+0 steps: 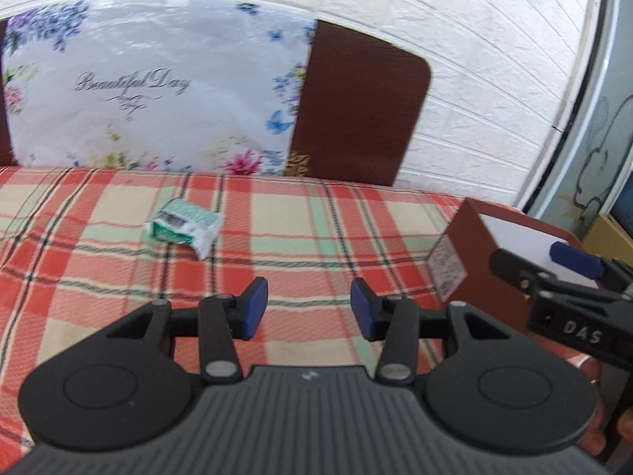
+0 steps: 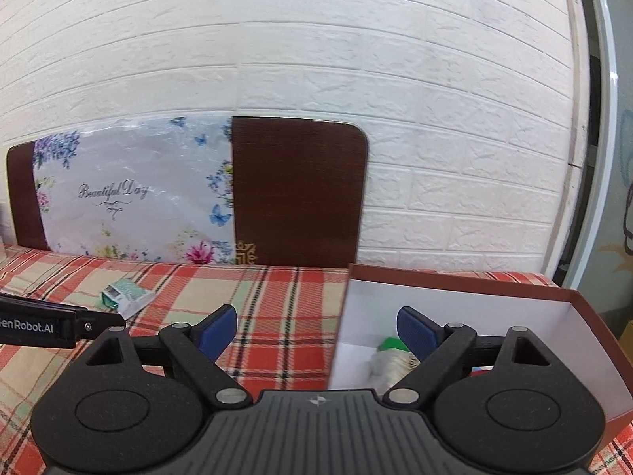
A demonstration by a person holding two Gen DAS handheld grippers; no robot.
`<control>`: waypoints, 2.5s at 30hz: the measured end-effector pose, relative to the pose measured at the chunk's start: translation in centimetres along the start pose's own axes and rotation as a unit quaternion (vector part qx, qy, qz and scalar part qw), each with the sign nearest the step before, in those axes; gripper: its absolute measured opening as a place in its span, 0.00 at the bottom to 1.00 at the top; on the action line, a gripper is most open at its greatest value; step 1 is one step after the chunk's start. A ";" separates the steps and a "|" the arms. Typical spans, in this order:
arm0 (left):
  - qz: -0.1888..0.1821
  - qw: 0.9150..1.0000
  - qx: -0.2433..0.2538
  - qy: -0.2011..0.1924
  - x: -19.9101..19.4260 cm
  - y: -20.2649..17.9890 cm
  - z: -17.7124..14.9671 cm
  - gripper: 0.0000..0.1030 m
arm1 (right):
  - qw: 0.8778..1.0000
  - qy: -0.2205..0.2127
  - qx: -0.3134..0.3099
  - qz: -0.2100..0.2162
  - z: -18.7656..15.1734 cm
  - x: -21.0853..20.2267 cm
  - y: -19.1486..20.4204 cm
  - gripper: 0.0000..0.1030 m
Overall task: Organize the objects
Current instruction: 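Move the left gripper to the green-and-white mint pack, then grasp the mint pack with the left gripper and lift it, then carry the mint pack into the brown box and open the left gripper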
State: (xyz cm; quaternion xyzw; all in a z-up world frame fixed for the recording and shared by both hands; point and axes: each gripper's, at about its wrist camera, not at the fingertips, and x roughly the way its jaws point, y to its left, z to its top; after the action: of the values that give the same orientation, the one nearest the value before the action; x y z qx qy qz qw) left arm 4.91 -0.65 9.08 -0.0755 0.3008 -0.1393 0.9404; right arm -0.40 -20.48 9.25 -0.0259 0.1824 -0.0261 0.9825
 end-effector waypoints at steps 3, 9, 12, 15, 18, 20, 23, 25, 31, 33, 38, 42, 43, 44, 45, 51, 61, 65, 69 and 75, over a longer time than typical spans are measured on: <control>0.020 1.000 -0.007 0.002 -0.1 2.0 -0.5 0.47 | 1.000 0.001 -0.016 0.010 0.0 0.0 1.7 0.85; 0.067 0.998 -0.022 0.004 -0.3 6.3 -1.5 0.49 | 0.999 0.017 -0.038 0.030 -0.3 1.0 4.9 0.85; 0.089 0.996 -0.031 0.004 -0.3 8.4 -2.0 0.49 | 0.998 0.025 -0.049 0.038 -0.5 1.7 6.4 0.85; 0.109 0.993 -0.038 0.005 -0.1 10.4 -2.4 0.50 | 0.997 0.036 -0.055 0.046 -0.6 2.4 7.7 0.85; 0.134 0.990 -0.043 0.003 0.3 12.2 -2.9 0.52 | 0.996 0.049 -0.058 0.053 -0.7 3.3 8.6 0.85; 0.148 0.988 -0.048 0.003 0.7 13.4 -3.2 0.53 | 0.995 0.058 -0.058 0.058 -0.8 3.9 9.1 0.85; 0.168 0.984 -0.061 0.006 1.4 15.4 -4.2 0.55 | 0.993 0.072 -0.054 0.071 -1.1 4.8 9.9 0.85; 0.174 0.984 -0.043 -0.025 1.4 15.8 -5.4 0.57 | 0.992 0.081 -0.053 0.083 -1.4 5.5 10.8 0.85; 0.159 0.985 -0.040 -0.047 1.3 15.8 -5.8 0.68 | 0.985 0.097 -0.067 0.128 -2.0 9.1 14.3 0.86; 0.148 0.986 -0.054 -0.054 1.3 16.3 -5.8 0.68 | 0.983 0.099 -0.062 0.143 -1.6 11.3 15.3 0.88; 0.133 0.987 -0.070 -0.062 1.3 16.8 -5.9 0.69 | 0.980 0.110 -0.038 0.161 -0.6 17.2 18.1 0.89; 0.125 0.986 -0.083 -0.067 1.3 17.2 -5.9 0.70 | 0.978 0.112 -0.070 0.160 -0.8 21.0 19.9 0.81; 0.124 0.986 -0.085 -0.068 1.4 17.3 -5.9 0.70 | 0.976 0.115 -0.070 0.170 -0.8 21.5 19.9 0.71; 0.123 0.986 -0.087 -0.069 1.3 17.4 -5.9 0.70 | 0.976 0.107 -0.067 0.179 -0.8 21.3 19.8 0.63; 0.123 0.986 -0.088 -0.069 1.4 17.4 -5.9 0.70 | 0.974 0.107 -0.074 0.184 -0.7 21.2 19.8 0.57; 0.129 0.986 -0.080 -0.065 1.5 17.2 -5.8 0.70 | 0.973 0.096 -0.097 0.187 -2.5 17.2 18.8 0.49; 0.161 0.987 -0.019 -0.008 1.4 12.6 -5.9 0.70 | 0.981 0.115 -0.045 0.151 -8.7 3.8 11.7 0.49; 0.022 0.996 -0.069 0.042 0.0 7.9 -6.1 0.70 | 0.986 0.113 -0.034 0.115 -10.5 -0.3 10.0 0.50; -0.069 0.987 -0.089 0.117 0.2 3.5 -6.1 0.70 | 0.986 0.115 -0.021 0.117 -11.0 -2.0 8.9 0.80; -0.097 0.969 -0.115 0.195 1.8 0.9 -7.1 0.70 | 0.986 0.106 -0.016 0.124 -11.2 -2.5 8.0 0.80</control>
State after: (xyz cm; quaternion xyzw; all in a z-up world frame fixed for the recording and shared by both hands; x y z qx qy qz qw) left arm 2.35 -0.78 2.20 -0.1836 0.4833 -0.2062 0.8307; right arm -6.45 -12.80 -0.74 -0.0160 0.2882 0.0965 0.9526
